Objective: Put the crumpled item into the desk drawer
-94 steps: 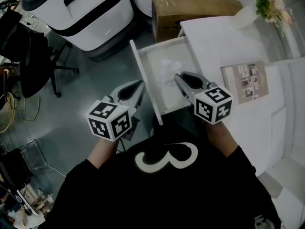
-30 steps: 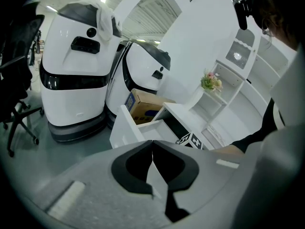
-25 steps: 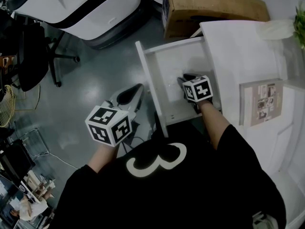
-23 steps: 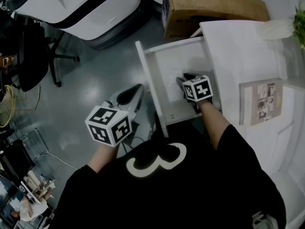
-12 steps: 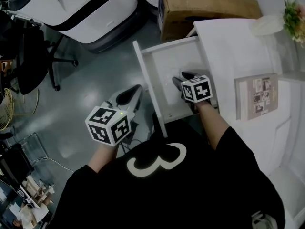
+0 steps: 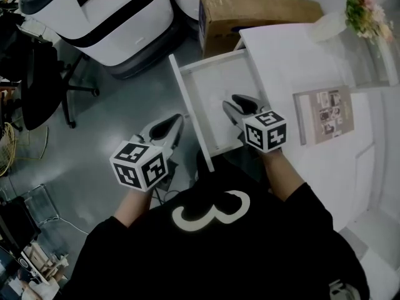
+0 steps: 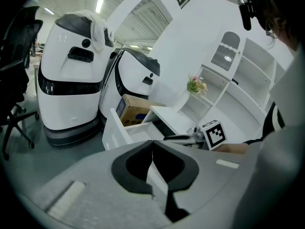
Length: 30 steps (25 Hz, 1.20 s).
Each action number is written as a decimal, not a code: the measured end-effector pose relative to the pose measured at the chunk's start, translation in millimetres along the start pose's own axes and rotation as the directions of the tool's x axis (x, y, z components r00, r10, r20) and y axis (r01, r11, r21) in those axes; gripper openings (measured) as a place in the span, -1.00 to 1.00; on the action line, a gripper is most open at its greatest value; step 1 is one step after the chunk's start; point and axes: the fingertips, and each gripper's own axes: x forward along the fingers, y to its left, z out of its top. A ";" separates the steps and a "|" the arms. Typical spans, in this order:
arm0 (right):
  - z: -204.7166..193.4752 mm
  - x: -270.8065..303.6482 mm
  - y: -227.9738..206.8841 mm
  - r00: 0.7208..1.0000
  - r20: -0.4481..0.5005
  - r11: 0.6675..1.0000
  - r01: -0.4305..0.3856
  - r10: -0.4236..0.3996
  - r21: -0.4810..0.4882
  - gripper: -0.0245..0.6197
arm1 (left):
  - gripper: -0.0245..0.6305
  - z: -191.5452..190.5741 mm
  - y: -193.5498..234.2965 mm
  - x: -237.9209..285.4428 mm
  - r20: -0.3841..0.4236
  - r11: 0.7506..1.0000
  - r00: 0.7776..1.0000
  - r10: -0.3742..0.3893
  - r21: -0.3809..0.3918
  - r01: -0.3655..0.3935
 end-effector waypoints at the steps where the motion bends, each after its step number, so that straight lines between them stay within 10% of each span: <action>1: 6.3 -10.8 7.2 0.999 0.032 1.000 -0.011 0.011 -0.001 -0.52 | -0.89 -0.4 -4.8 -2.9 0.004 1.000 1.000 -0.006 0.005 0.006; 14: 52.7 -151.9 111.9 0.930 0.341 0.986 -0.097 0.138 -0.134 -0.91 | -0.89 3.4 -83.7 -59.4 0.078 0.987 0.988 -0.131 0.103 0.123; 30: 29.0 -212.4 162.3 0.907 0.376 0.976 -0.129 0.187 -0.175 -0.91 | -0.89 5.7 -160.3 -100.6 0.114 0.942 0.958 -0.263 0.245 0.230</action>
